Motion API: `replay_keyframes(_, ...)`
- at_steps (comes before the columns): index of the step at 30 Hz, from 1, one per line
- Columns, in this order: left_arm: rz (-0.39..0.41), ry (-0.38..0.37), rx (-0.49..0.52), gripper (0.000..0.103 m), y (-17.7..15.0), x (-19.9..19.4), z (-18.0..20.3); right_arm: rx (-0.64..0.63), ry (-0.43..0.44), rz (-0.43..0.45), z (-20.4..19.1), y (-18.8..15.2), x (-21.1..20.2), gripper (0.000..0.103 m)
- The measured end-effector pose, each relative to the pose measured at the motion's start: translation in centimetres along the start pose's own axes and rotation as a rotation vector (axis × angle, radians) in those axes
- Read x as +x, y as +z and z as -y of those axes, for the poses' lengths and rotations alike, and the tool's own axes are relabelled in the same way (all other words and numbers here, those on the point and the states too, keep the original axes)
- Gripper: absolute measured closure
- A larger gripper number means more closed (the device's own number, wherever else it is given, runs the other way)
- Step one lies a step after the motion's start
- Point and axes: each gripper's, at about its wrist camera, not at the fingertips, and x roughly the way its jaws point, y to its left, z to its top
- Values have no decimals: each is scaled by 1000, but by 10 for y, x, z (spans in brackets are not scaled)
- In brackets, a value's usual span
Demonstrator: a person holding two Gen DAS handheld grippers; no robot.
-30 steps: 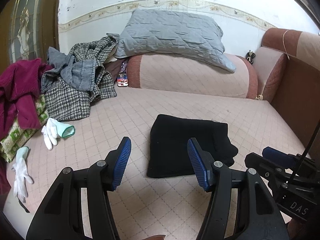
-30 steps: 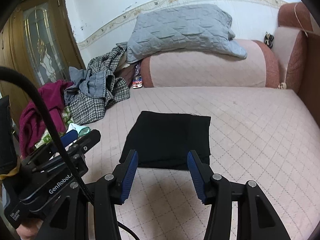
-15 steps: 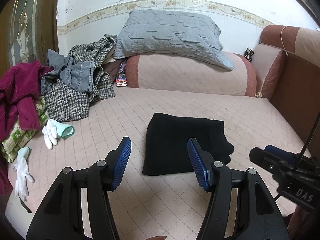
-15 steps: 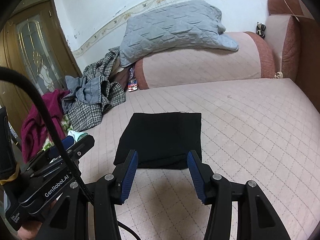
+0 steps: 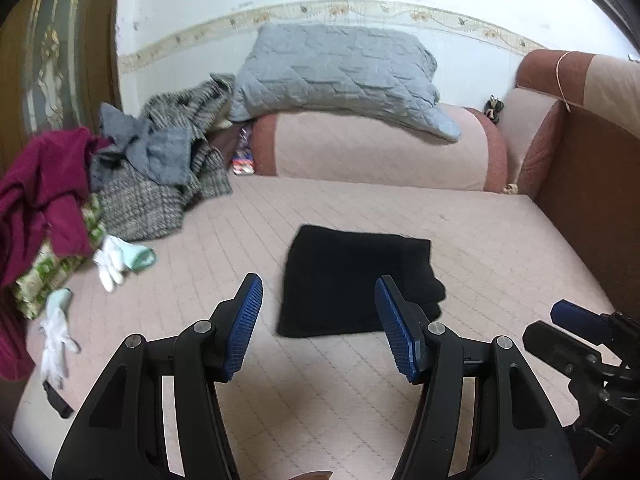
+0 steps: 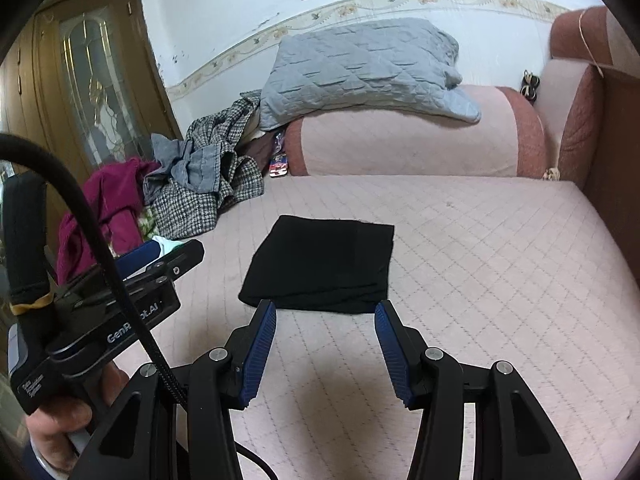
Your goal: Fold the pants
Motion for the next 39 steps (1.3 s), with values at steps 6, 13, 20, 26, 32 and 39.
replay_keyframes(6,-1,-11,0,44,2,-3,-3,48,2,6,7,4,-2,54)
replay_keyframes(13,29,-23,-24,44,12,-7,-13,51,-3,15,4,6,-7,54)
replay_keyframes(20,-14,-11,-28,44,3,20,-23,18,-12,14,-5,18,-3,54)
replay_keyframes(26,-79,-44,-61,44,-9,45,-22,37,2,11,-2,24,23,53)
replay_keyframes(32,-81,7,19,43,-21,66,-17,76,-23,-20,12,18,64,53)
replay_keyframes(39,-117,-15,-23,44,-17,94,-20,59,-51,-54,19,14,98,53)
